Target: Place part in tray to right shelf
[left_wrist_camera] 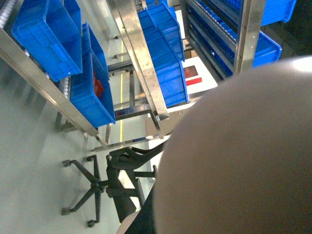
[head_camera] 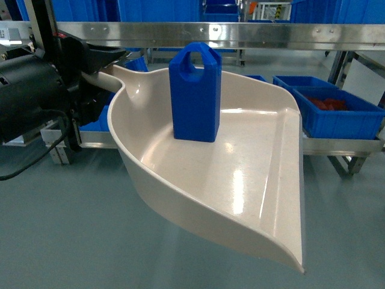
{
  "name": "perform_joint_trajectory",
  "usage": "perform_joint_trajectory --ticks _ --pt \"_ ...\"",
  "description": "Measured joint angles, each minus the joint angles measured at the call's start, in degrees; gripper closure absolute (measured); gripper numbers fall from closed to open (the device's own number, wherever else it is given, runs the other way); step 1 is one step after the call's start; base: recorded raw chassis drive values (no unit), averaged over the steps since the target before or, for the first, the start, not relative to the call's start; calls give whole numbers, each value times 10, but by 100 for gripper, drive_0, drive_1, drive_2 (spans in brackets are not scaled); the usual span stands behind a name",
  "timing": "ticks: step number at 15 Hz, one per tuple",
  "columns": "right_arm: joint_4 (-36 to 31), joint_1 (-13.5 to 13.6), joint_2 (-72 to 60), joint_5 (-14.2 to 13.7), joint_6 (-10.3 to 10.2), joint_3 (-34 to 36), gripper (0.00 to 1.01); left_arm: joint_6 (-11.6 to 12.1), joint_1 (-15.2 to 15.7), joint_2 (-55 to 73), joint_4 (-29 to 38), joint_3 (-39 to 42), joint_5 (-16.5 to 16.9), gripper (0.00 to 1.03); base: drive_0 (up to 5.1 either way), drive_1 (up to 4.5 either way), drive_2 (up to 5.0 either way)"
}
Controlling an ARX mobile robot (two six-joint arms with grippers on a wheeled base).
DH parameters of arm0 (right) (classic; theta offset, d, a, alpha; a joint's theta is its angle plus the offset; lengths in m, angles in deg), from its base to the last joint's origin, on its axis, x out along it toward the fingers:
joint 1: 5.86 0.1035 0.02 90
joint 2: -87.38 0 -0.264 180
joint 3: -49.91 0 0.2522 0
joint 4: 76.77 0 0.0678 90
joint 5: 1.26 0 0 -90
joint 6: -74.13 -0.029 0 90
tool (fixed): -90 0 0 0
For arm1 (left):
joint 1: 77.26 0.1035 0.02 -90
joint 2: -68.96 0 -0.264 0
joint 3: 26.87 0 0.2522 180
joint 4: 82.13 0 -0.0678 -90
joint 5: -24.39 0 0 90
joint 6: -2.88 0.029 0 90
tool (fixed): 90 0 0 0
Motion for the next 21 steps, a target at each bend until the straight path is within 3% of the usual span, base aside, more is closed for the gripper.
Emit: perform_joint_trajectory --ticks 21 --pt "0 0 0 0 2 0 3 0 2 0 1 0 -1 90 0 0 0"
